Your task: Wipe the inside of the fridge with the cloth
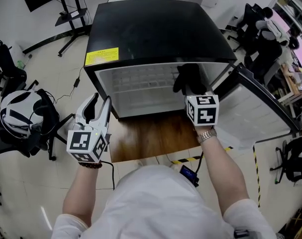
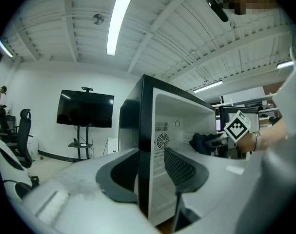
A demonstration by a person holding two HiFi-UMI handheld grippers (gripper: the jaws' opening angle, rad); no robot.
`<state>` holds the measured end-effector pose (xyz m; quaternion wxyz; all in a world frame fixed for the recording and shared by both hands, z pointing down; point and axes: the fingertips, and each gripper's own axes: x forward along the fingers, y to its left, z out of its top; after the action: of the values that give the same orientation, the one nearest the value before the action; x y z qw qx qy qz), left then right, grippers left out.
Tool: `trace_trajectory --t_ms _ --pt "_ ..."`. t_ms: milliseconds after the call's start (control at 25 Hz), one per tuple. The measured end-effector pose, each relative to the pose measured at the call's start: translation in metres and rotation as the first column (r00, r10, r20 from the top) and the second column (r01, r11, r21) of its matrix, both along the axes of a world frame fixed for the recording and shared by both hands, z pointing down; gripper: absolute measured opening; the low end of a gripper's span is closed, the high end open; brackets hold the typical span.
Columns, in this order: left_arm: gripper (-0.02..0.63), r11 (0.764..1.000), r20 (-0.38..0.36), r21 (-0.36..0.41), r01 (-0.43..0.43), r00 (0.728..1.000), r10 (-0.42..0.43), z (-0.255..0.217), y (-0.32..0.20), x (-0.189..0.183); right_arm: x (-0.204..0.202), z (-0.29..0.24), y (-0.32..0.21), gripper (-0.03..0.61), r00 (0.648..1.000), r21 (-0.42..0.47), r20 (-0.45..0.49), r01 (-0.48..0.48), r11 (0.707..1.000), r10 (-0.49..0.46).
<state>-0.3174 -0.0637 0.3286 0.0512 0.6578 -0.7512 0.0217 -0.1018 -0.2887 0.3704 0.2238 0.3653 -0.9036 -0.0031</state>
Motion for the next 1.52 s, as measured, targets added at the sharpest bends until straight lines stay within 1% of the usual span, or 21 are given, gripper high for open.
trace_trajectory --t_ms 200,360,440,520,640,720,840,920,1000,1120,1200,1240,1280,1360,1440,1520 --pt "0.163 1.000 0.002 0.004 0.000 1.000 0.000 0.003 0.008 0.026 -0.002 -0.021 0.017 0.080 0.992 0.002 0.070 0.106 0.994 -0.106" --pt "0.164 0.999 -0.007 0.000 -0.049 0.999 0.049 0.006 -0.002 0.056 -0.001 -0.031 0.038 0.080 0.968 -0.019 0.128 0.221 0.975 -0.217" --pt "0.164 0.995 -0.018 0.006 -0.103 0.994 0.103 0.004 -0.011 0.075 0.000 -0.039 0.052 0.080 0.944 -0.011 0.164 0.293 0.956 -0.287" --pt "0.164 0.984 -0.037 0.018 -0.176 0.984 0.177 0.002 -0.021 0.097 0.001 -0.051 0.065 0.080 0.909 0.006 0.207 0.368 0.930 -0.362" --pt "0.184 0.953 -0.088 0.055 -0.297 0.950 0.301 -0.006 -0.034 0.131 0.007 -0.068 0.087 0.080 0.838 0.050 0.264 0.482 0.875 -0.477" --pt "0.210 0.920 -0.122 0.091 -0.382 0.912 0.391 -0.013 -0.040 0.150 0.009 -0.079 0.102 0.080 0.780 0.086 0.296 0.553 0.829 -0.551" --pt "0.261 0.850 -0.168 0.151 -0.505 0.834 0.526 -0.026 -0.045 0.180 0.018 -0.095 0.123 0.080 0.692 0.127 0.340 0.637 0.761 -0.636" --pt "0.289 0.798 -0.193 0.193 -0.570 0.776 0.601 -0.034 -0.046 0.199 0.027 -0.104 0.136 0.080 0.633 0.141 0.367 0.687 0.713 -0.682" --pt "0.319 0.744 -0.213 0.238 -0.624 0.714 0.667 -0.043 -0.046 0.214 0.034 -0.111 0.148 0.080 0.570 0.140 0.391 0.739 0.659 -0.723" --pt "0.331 0.655 -0.235 0.304 -0.692 0.612 0.755 -0.057 -0.044 0.234 0.043 -0.119 0.164 0.080 0.475 0.126 0.430 0.811 0.571 -0.768" --pt "0.331 0.598 -0.243 0.335 -0.728 0.547 0.801 -0.064 -0.040 0.246 0.048 -0.122 0.173 0.080 0.420 0.117 0.447 0.848 0.517 -0.790" --pt "0.331 0.574 -0.246 0.346 -0.742 0.519 0.819 -0.067 -0.039 0.252 0.051 -0.123 0.177 0.080 0.397 0.114 0.450 0.863 0.492 -0.800" --pt "0.331 0.554 -0.248 0.354 -0.754 0.495 0.833 -0.069 -0.037 0.257 0.053 -0.123 0.180 0.080 0.377 0.110 0.449 0.876 0.469 -0.810" --pt "0.328 0.522 -0.248 0.364 -0.772 0.460 0.853 -0.072 -0.035 0.266 0.057 -0.123 0.187 0.080 0.342 0.103 0.447 0.899 0.427 -0.827" --pt "0.307 0.500 -0.244 0.369 -0.784 0.437 0.866 -0.075 -0.033 0.271 0.060 -0.124 0.192 0.080 0.310 0.094 0.447 0.917 0.389 -0.839" --pt "0.287 0.485 -0.238 0.369 -0.793 0.425 0.874 -0.076 -0.032 0.274 0.062 -0.124 0.194 0.080 0.284 0.087 0.449 0.930 0.358 -0.847"
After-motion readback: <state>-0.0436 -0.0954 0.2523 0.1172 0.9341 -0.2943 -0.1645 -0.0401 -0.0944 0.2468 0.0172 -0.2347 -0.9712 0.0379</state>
